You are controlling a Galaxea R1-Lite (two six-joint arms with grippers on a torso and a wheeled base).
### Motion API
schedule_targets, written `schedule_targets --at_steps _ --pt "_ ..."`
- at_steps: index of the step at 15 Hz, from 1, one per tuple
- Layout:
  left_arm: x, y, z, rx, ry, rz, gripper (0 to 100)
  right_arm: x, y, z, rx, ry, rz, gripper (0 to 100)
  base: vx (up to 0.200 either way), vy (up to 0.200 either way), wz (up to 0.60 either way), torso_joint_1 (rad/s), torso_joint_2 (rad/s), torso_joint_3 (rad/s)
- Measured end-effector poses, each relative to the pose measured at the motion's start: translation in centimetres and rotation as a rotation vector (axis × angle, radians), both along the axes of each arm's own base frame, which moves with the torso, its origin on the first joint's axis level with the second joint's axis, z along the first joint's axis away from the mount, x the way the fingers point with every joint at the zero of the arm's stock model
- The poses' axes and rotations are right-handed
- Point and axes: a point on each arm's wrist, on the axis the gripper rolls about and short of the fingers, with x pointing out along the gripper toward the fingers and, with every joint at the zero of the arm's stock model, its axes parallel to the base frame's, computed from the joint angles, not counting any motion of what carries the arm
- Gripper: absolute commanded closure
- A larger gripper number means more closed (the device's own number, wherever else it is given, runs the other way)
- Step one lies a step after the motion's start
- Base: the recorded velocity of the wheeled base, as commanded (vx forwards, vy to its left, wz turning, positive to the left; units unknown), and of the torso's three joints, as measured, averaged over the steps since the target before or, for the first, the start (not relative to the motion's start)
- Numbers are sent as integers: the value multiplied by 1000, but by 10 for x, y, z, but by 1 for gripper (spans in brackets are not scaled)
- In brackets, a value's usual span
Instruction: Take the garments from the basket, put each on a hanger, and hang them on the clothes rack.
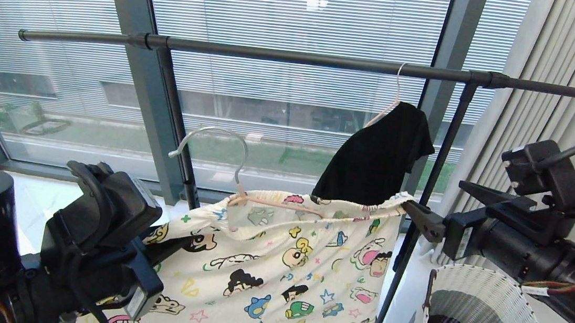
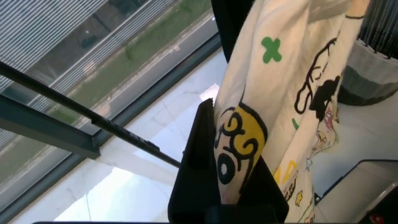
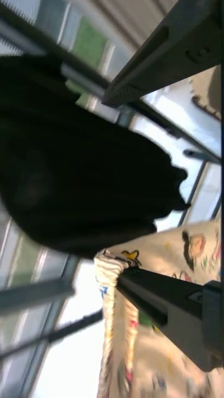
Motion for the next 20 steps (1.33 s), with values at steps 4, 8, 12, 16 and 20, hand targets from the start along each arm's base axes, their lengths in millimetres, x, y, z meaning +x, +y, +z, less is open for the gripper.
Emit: schedule_targets --at_steps 4,8,12,16,20 --pt "11 -7 1 -30 -46 -1 100 -39 -5 6 -78 -20 184 0 0 0 0 0 0 0" --pt "10 -15 -3 -27 -31 -34 100 -52 -13 4 -145 34 331 0 0 0 0 0 0 0" --pt "-4 -34 -9 -13 -10 -156 100 -52 -18 2 -287 78 491 0 0 0 0 0 0 0" --pt "-14 -55 -15 -10 -10 -262 100 -50 -20 -1 -436 137 628 0 0 0 0 0 0 0" --pt "-18 -68 -19 2 -18 -292 100 -35 -5 -5 -483 152 658 0 0 0 0 0 0 0"
